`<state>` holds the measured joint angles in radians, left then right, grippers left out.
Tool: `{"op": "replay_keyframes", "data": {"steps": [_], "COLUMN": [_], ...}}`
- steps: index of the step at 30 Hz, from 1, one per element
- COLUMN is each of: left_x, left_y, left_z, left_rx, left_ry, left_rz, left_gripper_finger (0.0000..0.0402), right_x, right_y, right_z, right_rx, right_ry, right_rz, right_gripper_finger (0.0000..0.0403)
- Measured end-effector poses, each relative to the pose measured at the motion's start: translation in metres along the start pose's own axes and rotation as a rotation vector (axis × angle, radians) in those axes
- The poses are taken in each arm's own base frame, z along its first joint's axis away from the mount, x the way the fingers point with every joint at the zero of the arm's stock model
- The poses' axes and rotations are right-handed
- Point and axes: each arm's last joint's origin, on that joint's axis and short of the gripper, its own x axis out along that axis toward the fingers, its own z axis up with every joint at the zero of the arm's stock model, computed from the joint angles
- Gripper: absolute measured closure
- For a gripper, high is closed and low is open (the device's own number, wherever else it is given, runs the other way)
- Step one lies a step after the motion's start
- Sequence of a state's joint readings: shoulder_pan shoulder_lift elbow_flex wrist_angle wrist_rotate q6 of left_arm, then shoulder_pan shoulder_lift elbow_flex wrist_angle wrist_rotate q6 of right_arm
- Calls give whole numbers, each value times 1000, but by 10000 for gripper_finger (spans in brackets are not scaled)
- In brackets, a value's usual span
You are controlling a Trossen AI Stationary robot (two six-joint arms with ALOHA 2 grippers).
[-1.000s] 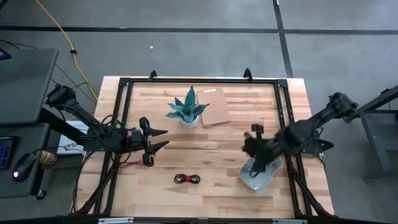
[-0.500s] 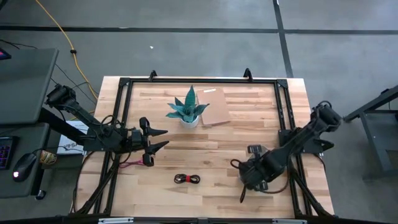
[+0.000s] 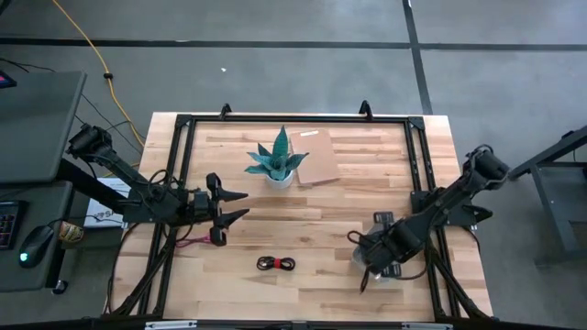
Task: Pick and place USB-C Cables
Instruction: Put the top black charger cable into the white bin
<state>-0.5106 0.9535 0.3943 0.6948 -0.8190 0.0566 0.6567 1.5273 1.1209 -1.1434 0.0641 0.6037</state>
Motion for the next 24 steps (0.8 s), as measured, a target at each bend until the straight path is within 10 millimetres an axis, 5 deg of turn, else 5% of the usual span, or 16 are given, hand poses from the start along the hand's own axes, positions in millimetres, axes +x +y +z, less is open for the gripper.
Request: {"op": "replay_keyframes", "data": {"steps": [7,13,24], "left_x": [0,0,0], "left_y": [0,0,0], "left_z": [1,1,1], "left_rx": [1,0,0], "left_ry": [-7,-7,-7], "left_rz": [0,0,0], "left_gripper_finger": [225,225,225], "right_x": [10,27,43], "right_y": [-12,-14,-7], "right_z": [-19,-27,-20], "right_rx": [63,49,-52], "right_ry": [-141,-89,-60], "right_rz": [107,161,159], "right_gripper_finger": [396,396,396]}}
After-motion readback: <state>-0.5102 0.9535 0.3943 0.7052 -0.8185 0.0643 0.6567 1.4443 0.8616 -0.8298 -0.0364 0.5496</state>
